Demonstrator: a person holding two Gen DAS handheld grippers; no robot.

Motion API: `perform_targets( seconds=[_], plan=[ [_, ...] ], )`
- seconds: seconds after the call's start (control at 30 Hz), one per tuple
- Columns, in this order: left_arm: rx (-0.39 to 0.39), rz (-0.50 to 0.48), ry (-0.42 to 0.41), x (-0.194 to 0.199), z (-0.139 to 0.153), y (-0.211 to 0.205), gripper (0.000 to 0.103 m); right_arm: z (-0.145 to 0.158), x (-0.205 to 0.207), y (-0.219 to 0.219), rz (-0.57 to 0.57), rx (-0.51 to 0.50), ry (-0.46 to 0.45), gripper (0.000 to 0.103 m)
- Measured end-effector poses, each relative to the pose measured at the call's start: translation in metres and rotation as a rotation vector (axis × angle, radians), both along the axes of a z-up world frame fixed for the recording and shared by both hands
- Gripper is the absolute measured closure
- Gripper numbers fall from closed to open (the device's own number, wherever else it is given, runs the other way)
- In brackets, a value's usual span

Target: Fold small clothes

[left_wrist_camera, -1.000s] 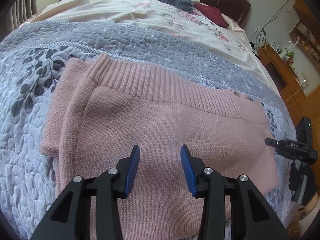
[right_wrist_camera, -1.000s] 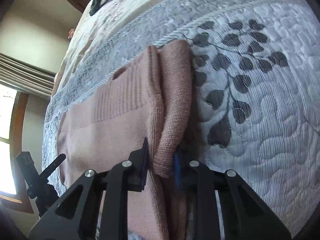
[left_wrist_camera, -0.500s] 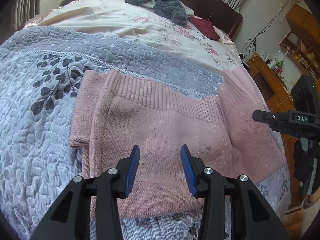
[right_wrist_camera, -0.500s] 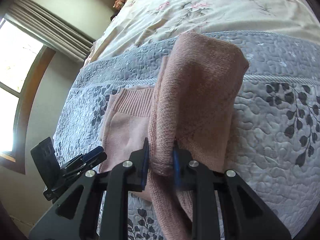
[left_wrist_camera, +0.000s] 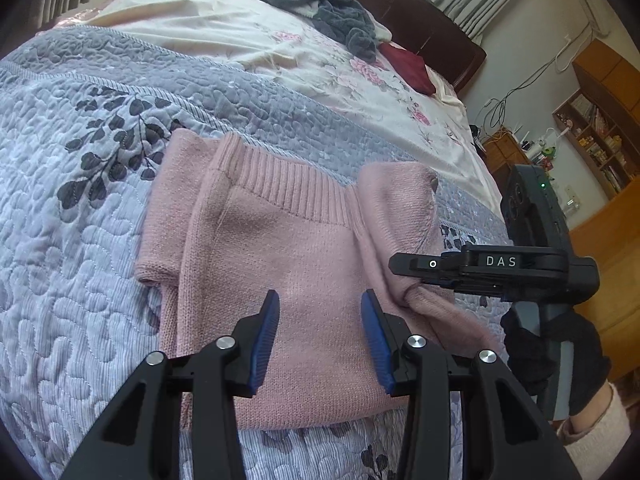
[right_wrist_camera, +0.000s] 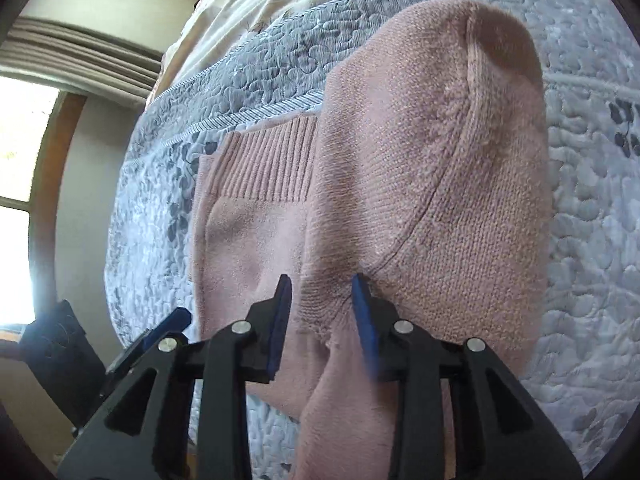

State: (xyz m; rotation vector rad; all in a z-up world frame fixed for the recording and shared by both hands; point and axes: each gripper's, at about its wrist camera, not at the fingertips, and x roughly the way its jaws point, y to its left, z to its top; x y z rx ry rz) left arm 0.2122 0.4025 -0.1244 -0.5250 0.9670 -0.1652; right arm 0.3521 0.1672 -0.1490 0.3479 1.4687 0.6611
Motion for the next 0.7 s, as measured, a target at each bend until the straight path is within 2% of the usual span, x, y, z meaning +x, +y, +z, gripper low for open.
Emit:
perform_targets(
  seconds=[0.07,0.23,0.4,0.57,0.7],
  plan=[
    [-0.028,0.002,0.003,0.002,-0.001,-0.001,0.06,0.0,0.001,-0.006,-0.019,0.063,0.036,0.071],
    [-0.074,-0.017,0.013,0.015,-0.005,-0.016,0.057,0.027,-0.002,-0.039,-0.047,0.129,-0.021,0.071],
    [-0.159,-0.037,0.06,0.045,-0.02,-0.037,0.055,0.044,-0.009,-0.092,-0.099,0.117,-0.09,0.071],
    [-0.189,-0.034,0.119,0.071,-0.041,-0.055,0.055,0.026,-0.027,-0.133,-0.099,0.022,-0.12,0.071],
    [-0.213,-0.032,0.165,0.084,-0.058,-0.066,0.055,-0.001,-0.043,-0.159,-0.119,0.022,-0.087,0.071]
  ],
)
